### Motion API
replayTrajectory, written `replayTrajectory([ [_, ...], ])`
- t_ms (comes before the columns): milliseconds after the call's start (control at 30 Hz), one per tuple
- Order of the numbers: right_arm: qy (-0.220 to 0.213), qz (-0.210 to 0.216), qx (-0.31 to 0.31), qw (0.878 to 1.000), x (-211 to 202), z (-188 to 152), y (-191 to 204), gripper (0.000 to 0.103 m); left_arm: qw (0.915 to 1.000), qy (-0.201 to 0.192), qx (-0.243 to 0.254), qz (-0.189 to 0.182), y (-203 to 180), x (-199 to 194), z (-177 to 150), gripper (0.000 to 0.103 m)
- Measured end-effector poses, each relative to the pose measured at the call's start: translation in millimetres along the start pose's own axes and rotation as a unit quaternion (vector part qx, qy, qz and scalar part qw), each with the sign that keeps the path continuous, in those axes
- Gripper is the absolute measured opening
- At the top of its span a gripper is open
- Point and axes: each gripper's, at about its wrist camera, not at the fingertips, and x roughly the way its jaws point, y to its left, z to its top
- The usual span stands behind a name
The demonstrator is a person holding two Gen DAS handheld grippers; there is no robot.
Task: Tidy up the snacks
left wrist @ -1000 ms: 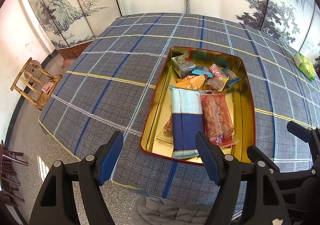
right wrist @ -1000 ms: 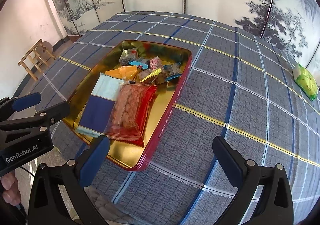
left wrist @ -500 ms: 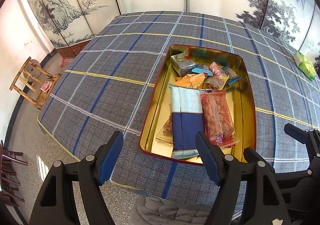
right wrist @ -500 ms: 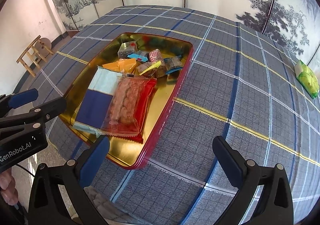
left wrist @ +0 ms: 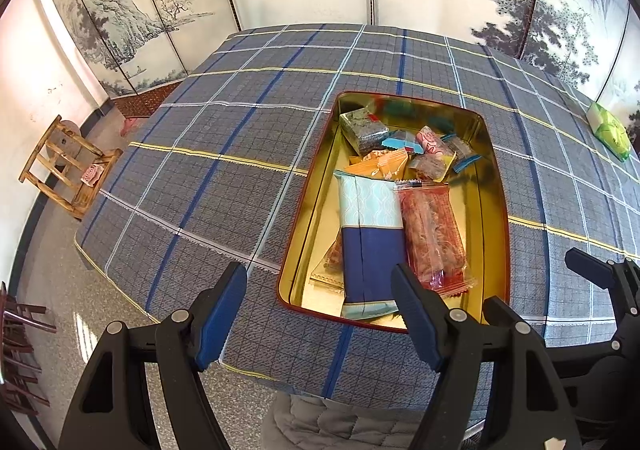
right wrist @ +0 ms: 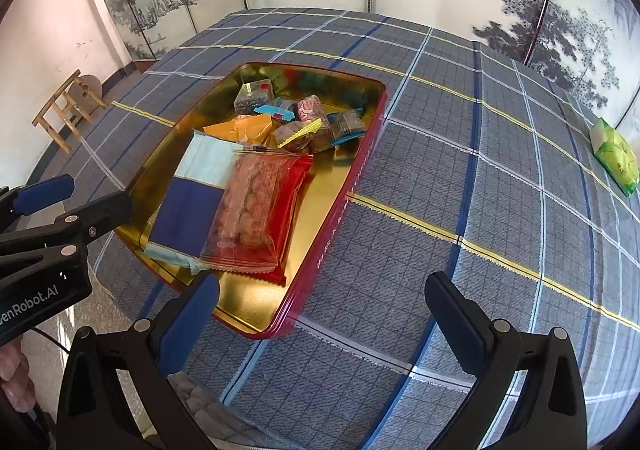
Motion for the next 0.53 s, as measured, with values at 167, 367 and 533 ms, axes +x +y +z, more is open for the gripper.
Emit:
replayTrajectory([
  [167, 0.000, 0.001, 0.000, 1.000, 0.2, 0.6, -0.3, 0.102, 1.0000, -0.001, 0.001, -0.002, -0.3, -0.8, 0.4, 0.072],
  [367, 0.001, 0.001, 0.001, 1.000, 0.1, 1.1, -0.1, 0.102, 1.0000, 0.000, 0.002, -0.009, -1.6, -0.9, 2.7, 0.072],
  [533, 0.001, 0.001, 0.002, 1.000, 0.0, 2.6, -1.2, 0.102, 0.9999, 0.000, 0.010, -0.013, -3.8, -1.1, 3.7, 0.072],
])
